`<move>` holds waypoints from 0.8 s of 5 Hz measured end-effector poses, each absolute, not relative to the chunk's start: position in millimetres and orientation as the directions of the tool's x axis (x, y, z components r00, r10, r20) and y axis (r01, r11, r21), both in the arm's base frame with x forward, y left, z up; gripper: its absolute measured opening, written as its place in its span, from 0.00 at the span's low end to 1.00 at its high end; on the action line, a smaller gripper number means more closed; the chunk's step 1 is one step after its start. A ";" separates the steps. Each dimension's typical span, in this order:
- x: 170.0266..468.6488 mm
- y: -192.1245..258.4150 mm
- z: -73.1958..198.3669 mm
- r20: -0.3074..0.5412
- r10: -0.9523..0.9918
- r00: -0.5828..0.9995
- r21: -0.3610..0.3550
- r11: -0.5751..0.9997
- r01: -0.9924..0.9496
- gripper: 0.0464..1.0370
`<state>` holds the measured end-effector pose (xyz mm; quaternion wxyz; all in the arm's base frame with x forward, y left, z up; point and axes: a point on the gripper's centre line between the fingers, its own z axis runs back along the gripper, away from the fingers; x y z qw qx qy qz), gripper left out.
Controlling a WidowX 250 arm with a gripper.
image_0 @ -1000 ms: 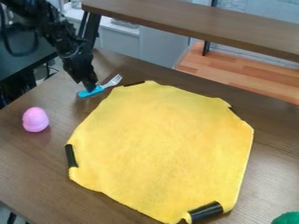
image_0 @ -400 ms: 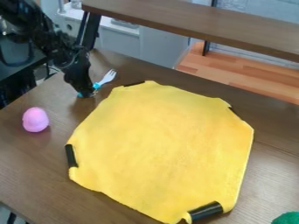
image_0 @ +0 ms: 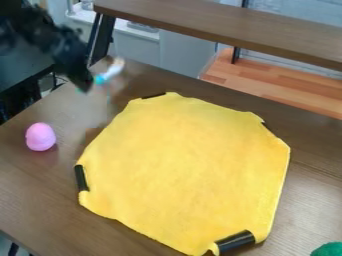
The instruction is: Move the pork on the bottom right of the yellow cloth
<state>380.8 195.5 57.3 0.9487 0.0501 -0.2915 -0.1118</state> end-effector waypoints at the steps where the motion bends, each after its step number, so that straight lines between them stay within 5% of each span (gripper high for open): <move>1: 363.2 175.5 83.3 0.583 -0.267 0.767 0.139 0.963 0.230 0.17; 3: 296.7 100.6 55.4 0.452 -0.287 0.844 0.045 0.953 0.300 0.17; 4: 271.5 53.4 64.2 0.494 -0.460 0.738 0.097 0.873 0.479 0.17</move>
